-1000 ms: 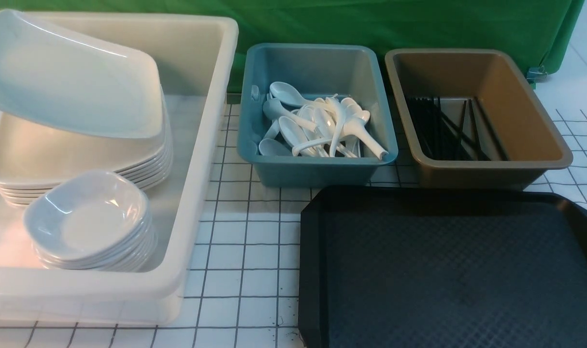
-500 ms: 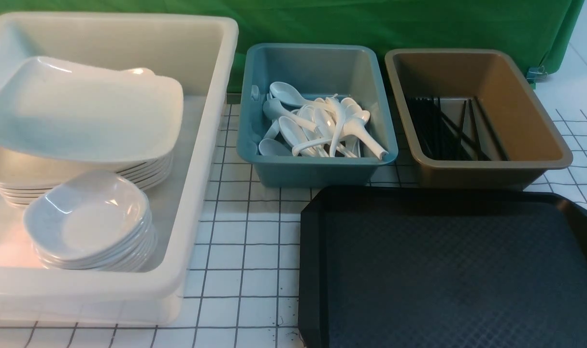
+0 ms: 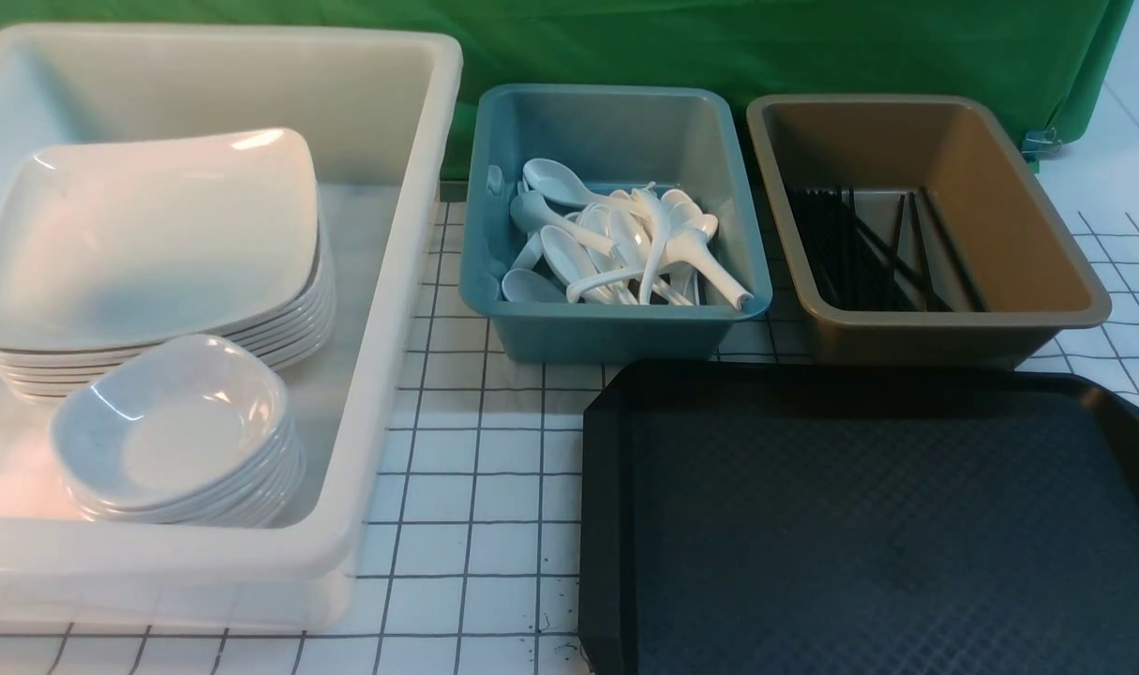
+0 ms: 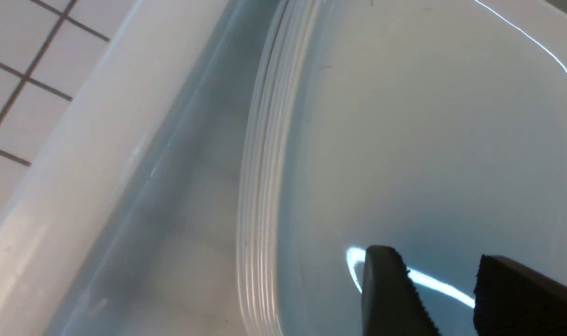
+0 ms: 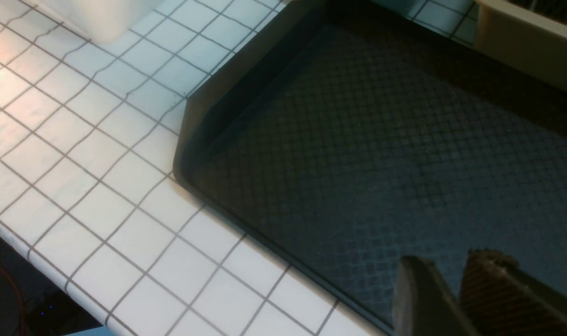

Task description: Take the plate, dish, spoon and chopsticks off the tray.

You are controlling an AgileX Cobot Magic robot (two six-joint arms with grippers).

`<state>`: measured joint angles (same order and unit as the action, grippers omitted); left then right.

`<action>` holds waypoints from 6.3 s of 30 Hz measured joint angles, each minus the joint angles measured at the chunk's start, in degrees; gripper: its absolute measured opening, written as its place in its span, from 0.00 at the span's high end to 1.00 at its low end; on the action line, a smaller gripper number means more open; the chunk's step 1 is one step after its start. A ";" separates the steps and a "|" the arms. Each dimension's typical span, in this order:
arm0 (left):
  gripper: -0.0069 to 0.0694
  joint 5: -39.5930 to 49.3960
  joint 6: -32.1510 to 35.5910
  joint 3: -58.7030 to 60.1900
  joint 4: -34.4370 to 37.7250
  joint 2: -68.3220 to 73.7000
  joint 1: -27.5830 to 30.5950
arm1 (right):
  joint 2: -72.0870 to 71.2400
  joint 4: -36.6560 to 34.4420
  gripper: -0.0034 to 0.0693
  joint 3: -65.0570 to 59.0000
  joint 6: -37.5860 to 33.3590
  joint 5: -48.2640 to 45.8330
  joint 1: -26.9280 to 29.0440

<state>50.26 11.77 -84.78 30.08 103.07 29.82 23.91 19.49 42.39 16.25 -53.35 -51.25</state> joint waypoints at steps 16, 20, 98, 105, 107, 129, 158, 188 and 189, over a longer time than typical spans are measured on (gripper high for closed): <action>0.92 10.00 1.77 -0.05 5.08 -0.05 -5.75 | 0.00 -1.46 0.91 0.56 0.00 -0.59 0.00; 0.92 12.26 1.77 -0.62 4.86 -0.05 -10.99 | -0.04 -2.00 0.91 3.97 -0.23 -4.88 0.00; 0.91 19.69 -5.27 -10.32 -12.57 -7.43 -46.30 | -4.69 -4.64 0.87 -21.13 -1.99 46.38 -9.59; 0.91 19.69 -7.96 -10.32 -12.57 -7.43 -46.30 | -6.58 -10.74 0.85 -21.13 -1.99 45.93 -9.59; 0.91 19.69 -7.96 -10.32 -12.57 -7.43 -46.30 | -8.03 -17.06 0.84 -21.34 -1.99 46.06 -8.65; 0.91 17.62 -7.70 -10.32 -11.75 -7.43 -46.30 | -23.03 -25.85 0.77 -42.24 -2.10 45.90 44.80; 0.90 19.51 -5.70 -10.32 -11.93 -7.43 -46.30 | -23.03 -13.07 0.68 -41.83 -2.10 43.73 47.62; 0.90 19.84 -4.46 -10.32 -13.58 -22.59 -46.30 | -23.03 -7.44 0.62 -41.76 -8.90 43.26 47.62; 0.90 19.88 -4.46 -10.32 -14.25 -25.01 -46.30 | -23.03 -7.39 0.62 -41.76 -11.04 43.26 47.62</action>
<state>70.14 7.31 -95.10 15.83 78.05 -16.48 0.88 12.09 0.63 5.21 -10.09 -3.62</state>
